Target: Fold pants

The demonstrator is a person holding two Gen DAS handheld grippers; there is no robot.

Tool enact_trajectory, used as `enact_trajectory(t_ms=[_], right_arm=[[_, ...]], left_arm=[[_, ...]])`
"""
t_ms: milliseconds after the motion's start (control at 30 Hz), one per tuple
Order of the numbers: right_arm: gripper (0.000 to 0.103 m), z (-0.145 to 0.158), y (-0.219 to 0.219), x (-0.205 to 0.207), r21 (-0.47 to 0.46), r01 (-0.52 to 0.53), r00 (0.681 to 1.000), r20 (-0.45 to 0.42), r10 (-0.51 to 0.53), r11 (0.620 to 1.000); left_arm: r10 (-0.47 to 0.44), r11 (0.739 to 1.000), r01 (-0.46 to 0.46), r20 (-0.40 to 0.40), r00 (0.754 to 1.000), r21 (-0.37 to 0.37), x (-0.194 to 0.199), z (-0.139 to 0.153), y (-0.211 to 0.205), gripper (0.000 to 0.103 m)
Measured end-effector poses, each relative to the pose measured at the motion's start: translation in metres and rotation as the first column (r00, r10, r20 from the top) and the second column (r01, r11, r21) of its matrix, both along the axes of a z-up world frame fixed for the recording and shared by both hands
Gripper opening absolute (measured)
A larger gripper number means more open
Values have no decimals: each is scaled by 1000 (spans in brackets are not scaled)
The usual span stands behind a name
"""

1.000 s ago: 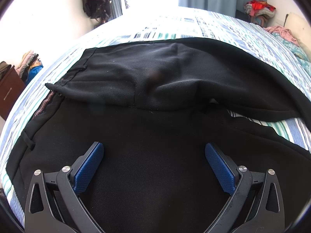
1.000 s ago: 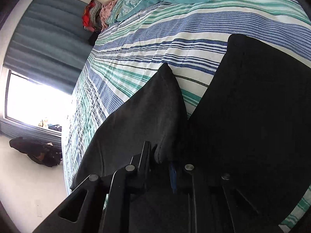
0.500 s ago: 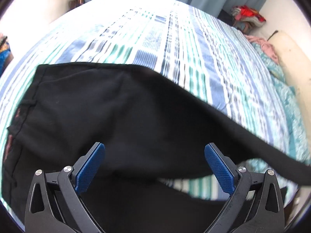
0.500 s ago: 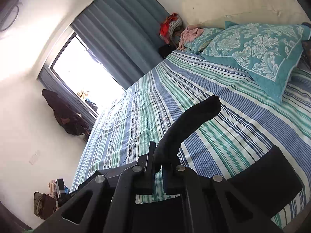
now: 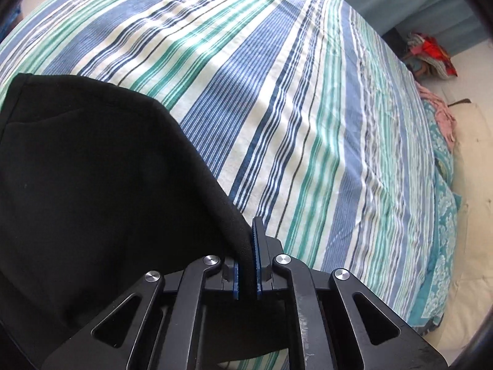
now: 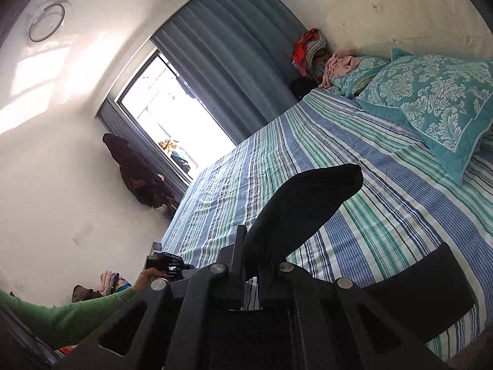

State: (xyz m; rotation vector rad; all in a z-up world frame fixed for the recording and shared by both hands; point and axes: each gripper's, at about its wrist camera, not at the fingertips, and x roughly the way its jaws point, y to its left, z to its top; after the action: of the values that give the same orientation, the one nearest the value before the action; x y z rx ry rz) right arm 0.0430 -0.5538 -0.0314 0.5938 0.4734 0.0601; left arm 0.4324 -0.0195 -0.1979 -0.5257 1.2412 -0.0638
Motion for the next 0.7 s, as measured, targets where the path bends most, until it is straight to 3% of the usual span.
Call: enact_trajectory(t_ms=[67, 167, 233, 333, 433, 500, 600, 700], right_arm=[[6, -13, -14, 8, 9, 12, 999, -40, -11, 1000], [6, -31, -39, 21, 47, 31, 996, -89, -27, 998], [6, -40, -51, 26, 71, 30, 993, -116, -22, 997], [6, -62, -66, 32, 97, 27, 969, -247, -2, 995], [6, -102, -73, 30, 95, 31, 909, -416, 11, 995], [6, -126, -73, 27, 63, 27, 858, -514, 9, 998], [6, -146, -69, 22, 3, 15, 804, -594, -10, 1000], [6, -149, -71, 13, -41, 22, 789, -612, -42, 999]], left_arm=[[-34, 999, 31, 92, 995, 34, -23, 36, 5, 6], [-71, 991, 39, 250, 966, 131, -89, 93, 24, 7], [-71, 987, 25, 290, 954, 161, -142, 105, 40, 8], [-41, 982, -4, 230, 972, 190, -217, 70, 56, 9], [10, 985, -30, 114, 993, 172, -259, 11, 60, 8], [15, 989, -25, 70, 997, 148, -272, -11, 54, 7], [-38, 984, 23, 78, 996, 179, -280, -11, 38, 7], [-51, 987, 38, 82, 995, 158, -282, -5, 34, 7]])
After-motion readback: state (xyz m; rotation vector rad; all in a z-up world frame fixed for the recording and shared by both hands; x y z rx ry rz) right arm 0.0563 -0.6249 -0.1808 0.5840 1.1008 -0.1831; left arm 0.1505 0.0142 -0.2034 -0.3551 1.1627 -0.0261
